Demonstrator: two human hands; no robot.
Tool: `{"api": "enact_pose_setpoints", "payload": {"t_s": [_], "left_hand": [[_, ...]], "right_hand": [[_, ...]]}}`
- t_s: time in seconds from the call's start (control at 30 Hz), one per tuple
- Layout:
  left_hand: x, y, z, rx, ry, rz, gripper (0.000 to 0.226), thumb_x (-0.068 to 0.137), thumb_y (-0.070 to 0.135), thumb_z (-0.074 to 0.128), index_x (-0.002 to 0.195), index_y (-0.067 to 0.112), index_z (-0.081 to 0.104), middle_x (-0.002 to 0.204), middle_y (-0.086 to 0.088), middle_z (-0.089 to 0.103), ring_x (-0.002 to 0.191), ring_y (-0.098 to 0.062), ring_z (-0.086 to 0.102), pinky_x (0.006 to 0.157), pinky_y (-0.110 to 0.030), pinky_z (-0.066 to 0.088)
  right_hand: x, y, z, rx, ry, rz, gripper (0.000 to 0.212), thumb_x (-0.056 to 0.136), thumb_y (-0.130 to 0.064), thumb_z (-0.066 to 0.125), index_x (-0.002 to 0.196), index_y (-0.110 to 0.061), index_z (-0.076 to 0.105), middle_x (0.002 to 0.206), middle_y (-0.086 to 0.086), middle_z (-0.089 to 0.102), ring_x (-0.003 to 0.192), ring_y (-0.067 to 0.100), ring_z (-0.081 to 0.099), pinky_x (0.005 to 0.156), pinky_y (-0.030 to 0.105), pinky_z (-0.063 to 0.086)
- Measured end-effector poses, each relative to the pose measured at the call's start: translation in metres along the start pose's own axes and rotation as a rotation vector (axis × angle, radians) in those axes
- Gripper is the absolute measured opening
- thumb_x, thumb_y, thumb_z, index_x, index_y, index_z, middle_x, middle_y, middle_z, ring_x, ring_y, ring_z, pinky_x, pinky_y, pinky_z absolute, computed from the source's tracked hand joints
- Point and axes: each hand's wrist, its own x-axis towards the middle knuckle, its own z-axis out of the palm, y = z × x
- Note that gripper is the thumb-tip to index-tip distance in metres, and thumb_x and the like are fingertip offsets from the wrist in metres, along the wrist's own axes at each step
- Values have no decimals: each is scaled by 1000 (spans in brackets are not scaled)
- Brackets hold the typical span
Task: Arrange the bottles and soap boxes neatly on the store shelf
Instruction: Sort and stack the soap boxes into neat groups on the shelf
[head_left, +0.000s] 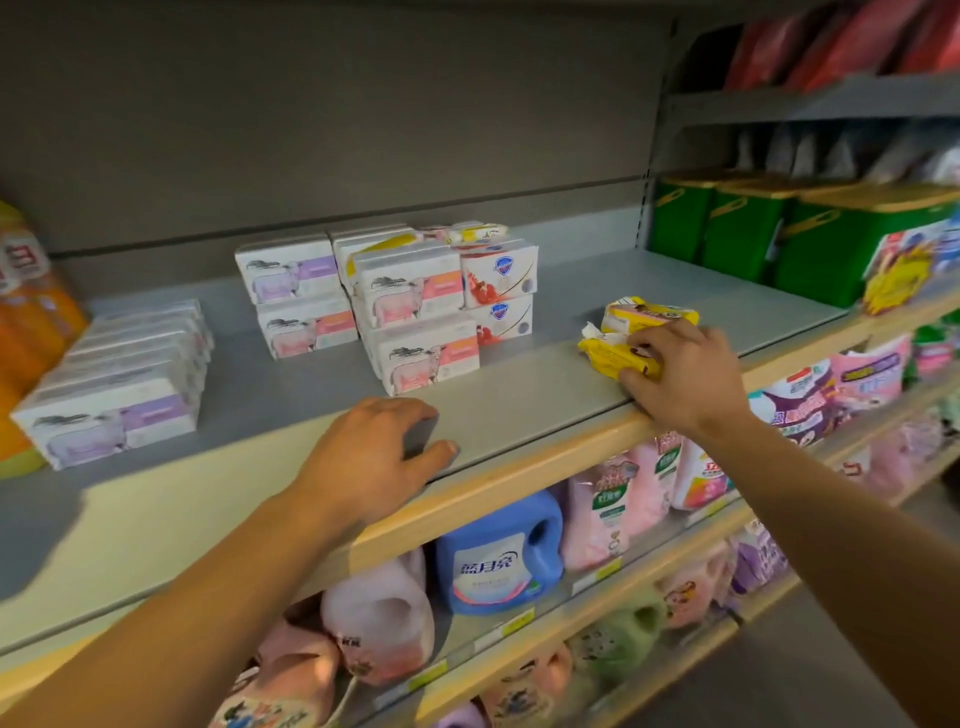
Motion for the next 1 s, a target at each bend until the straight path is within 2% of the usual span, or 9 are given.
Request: {"api": "enact_pose_setpoints", "payload": {"t_s": [0.17, 0.37, 0.5, 0.6, 0.7, 0.8, 0.87, 1.0], "left_hand": [[-1, -3, 2, -8, 18, -2, 47, 87, 58, 58, 123, 28, 63, 126, 9, 64, 119, -17, 52, 96, -32, 44], [0, -4, 3, -4, 28, 2, 54, 81, 64, 50, 119, 29, 66, 122, 12, 65, 115, -18, 55, 93, -32, 46], [-1, -3, 2, -5, 27, 14, 61, 76, 69, 40, 113, 29, 66, 117, 10, 67, 111, -20, 56, 91, -35, 48], [-2, -3, 0, -10, 12, 13, 59, 77, 68, 42, 112, 27, 67, 117, 9, 67, 110, -20, 56, 91, -34, 48], [0, -3, -4, -67, -20, -24, 56, 77, 63, 52, 117, 27, 66, 121, 9, 67, 114, -19, 57, 95, -32, 46], [1, -8, -13, -217, 40, -109, 41, 81, 46, 69, 117, 26, 67, 119, 7, 69, 114, -16, 60, 92, -22, 43], [-6, -19, -23, -234, 63, -126, 38, 82, 38, 70, 118, 25, 67, 120, 8, 69, 115, -14, 59, 90, -19, 40], [-34, -58, -49, -138, 77, -138, 35, 85, 37, 67, 118, 26, 67, 116, 9, 70, 112, -13, 61, 85, -21, 41]], "right_hand": [[17, 12, 1, -10, -43, 27, 42, 90, -39, 59, 131, -29, 60, 136, 2, 58, 123, 35, 46, 104, 43, 39], [42, 14, 4, -12, -111, 69, 44, 93, -31, 58, 137, -24, 55, 136, 12, 56, 122, 37, 47, 100, 43, 46], [48, 7, 2, -88, -216, 67, 49, 94, -43, 51, 140, -25, 49, 141, 12, 51, 126, 37, 46, 105, 44, 41], [39, -6, -1, -97, -163, 41, 59, 93, -47, 51, 146, -22, 41, 152, 9, 40, 140, 34, 33, 115, 43, 29], [20, -42, -6, 133, -74, -24, 53, 91, -37, 58, 140, -16, 49, 143, 12, 50, 132, 31, 43, 109, 38, 36], [-3, -93, -7, 293, -92, -147, 51, 92, -34, 60, 138, -13, 51, 138, 10, 55, 127, 26, 49, 101, 25, 34], [-17, -131, -6, 374, -118, -221, 50, 92, -35, 60, 137, -16, 52, 138, 6, 55, 125, 21, 50, 94, 18, 30], [-27, -198, 3, 473, -207, -357, 47, 92, -38, 60, 135, -20, 53, 136, 3, 55, 124, 18, 50, 93, 19, 32]]}}
